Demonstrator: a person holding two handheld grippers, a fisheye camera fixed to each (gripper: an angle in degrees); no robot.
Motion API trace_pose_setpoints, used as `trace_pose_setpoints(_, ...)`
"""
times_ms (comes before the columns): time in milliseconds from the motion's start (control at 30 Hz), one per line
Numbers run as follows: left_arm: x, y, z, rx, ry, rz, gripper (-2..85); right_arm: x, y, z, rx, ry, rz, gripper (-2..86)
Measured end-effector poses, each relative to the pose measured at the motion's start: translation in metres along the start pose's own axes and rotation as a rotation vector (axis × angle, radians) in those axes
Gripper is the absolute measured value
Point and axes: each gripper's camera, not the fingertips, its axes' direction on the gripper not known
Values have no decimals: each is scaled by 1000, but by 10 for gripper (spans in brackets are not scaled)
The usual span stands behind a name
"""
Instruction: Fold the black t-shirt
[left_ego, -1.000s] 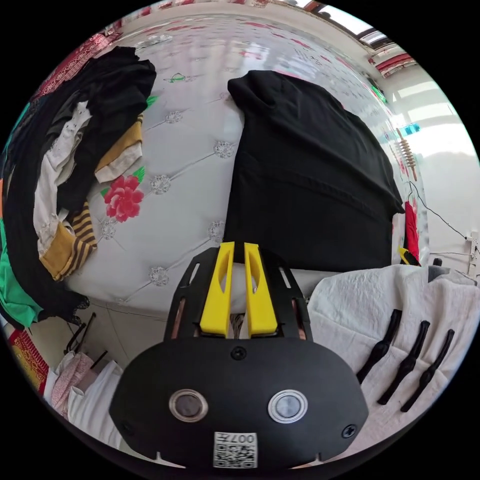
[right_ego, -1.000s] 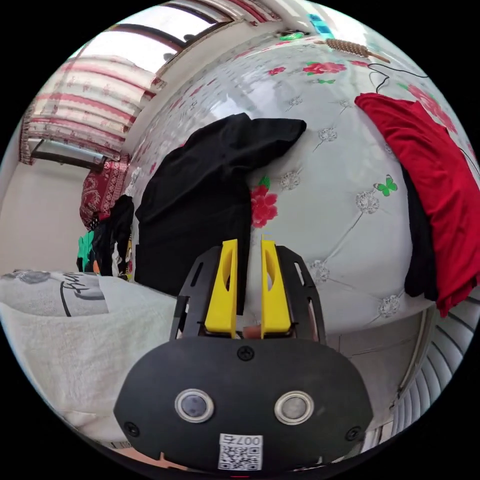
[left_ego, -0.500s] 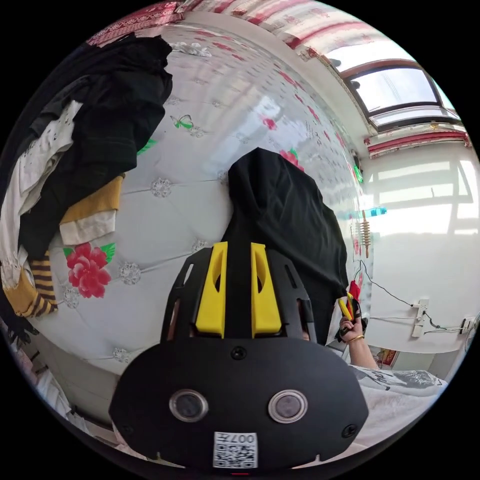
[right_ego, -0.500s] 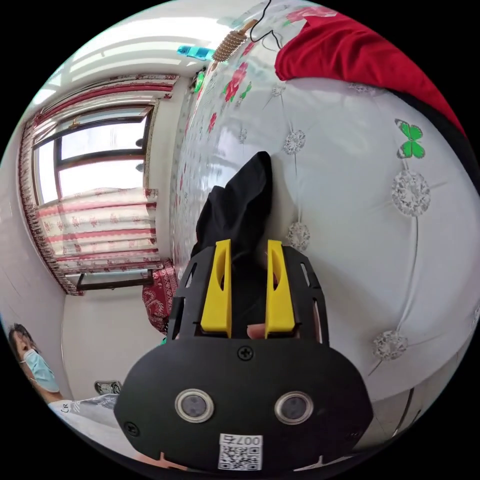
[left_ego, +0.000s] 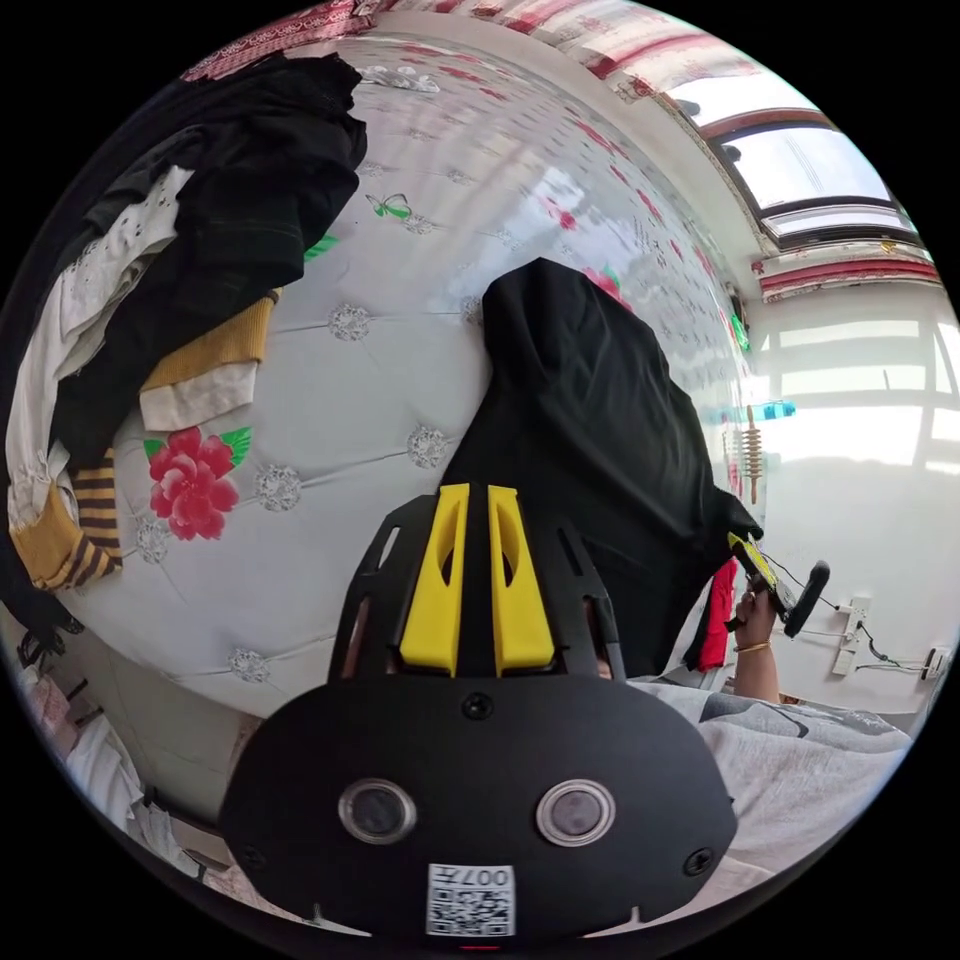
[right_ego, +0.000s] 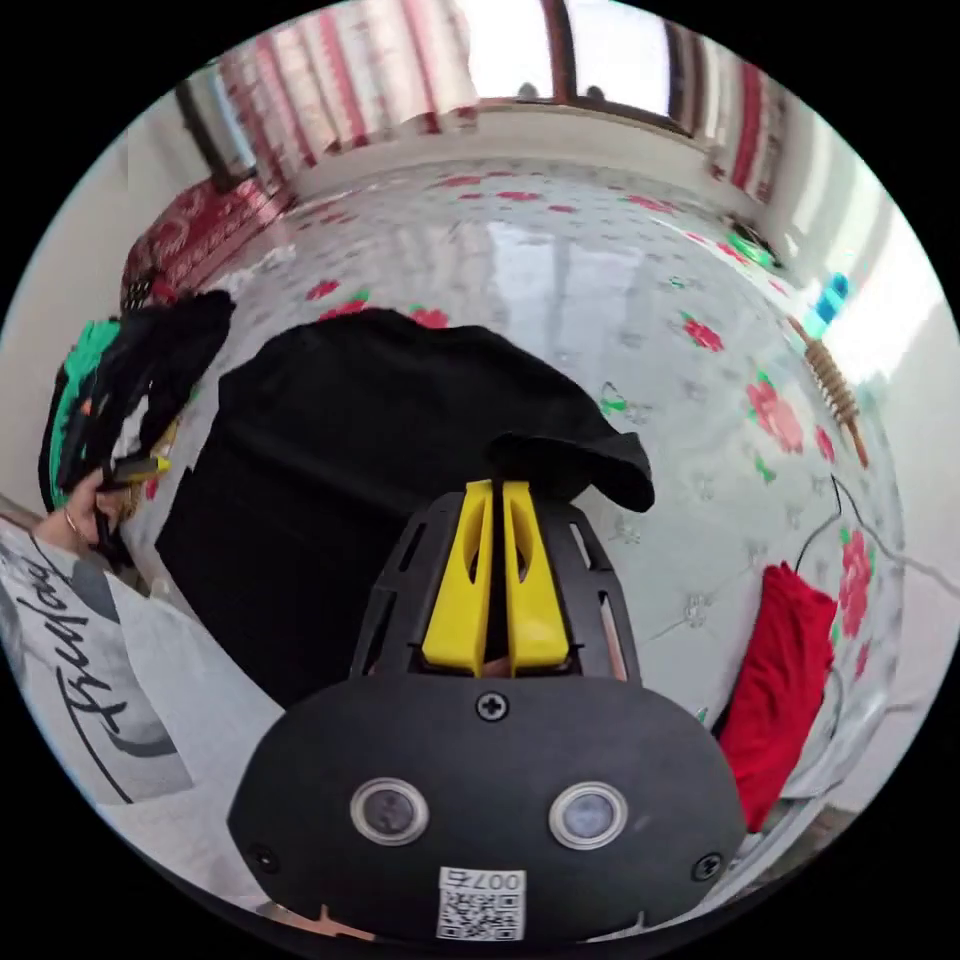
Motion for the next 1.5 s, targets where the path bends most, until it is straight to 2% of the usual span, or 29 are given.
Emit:
trace_pose_setpoints(100,7,1,1,-2,10,1,39,-56,-25,21,-123,49,-179,20)
trace_pose_setpoints(200,16,4,0,-5,-1,28,38,-86,-38,4,-84,44,-240,36)
trace_pose_setpoints(333,24,7,3,-25,-39,55,38,-75,-47,-42,32,66,-172,49)
trace_pose_setpoints(467,41,2,11,-56,-26,93,39,-29,-49,-57,-14,49,-50,64)
trace_pose_setpoints(567,75,-8,20,-86,-23,217,41,-8,-43,-67,-33,-24,-31,71)
trace_pose_setpoints(633,105,-17,28,-104,-28,321,44,-7,-42,-75,-27,-34,-93,72)
trace_pose_setpoints(900,286,-66,94,-189,-43,844,49,-9,-63,-83,-149,-83,-273,45)
trace_pose_setpoints(1000,350,-77,126,-230,-55,984,49,-16,-55,-96,-116,-46,-291,17)
trace_pose_setpoints(1233,447,-78,205,-348,-48,1132,50,-35,-40,-131,-70,67,-352,-1)
trace_pose_setpoints(1333,460,-74,241,-386,-165,1138,37,-41,-34,-127,-123,65,-421,-2)
trace_pose_setpoints(1400,456,-74,243,-270,-217,1150,8,-44,-29,-129,-128,83,-463,-2)
trace_pose_setpoints(1500,457,-73,246,-243,-225,1171,-6,-41,-23,-137,-127,119,-503,-1)
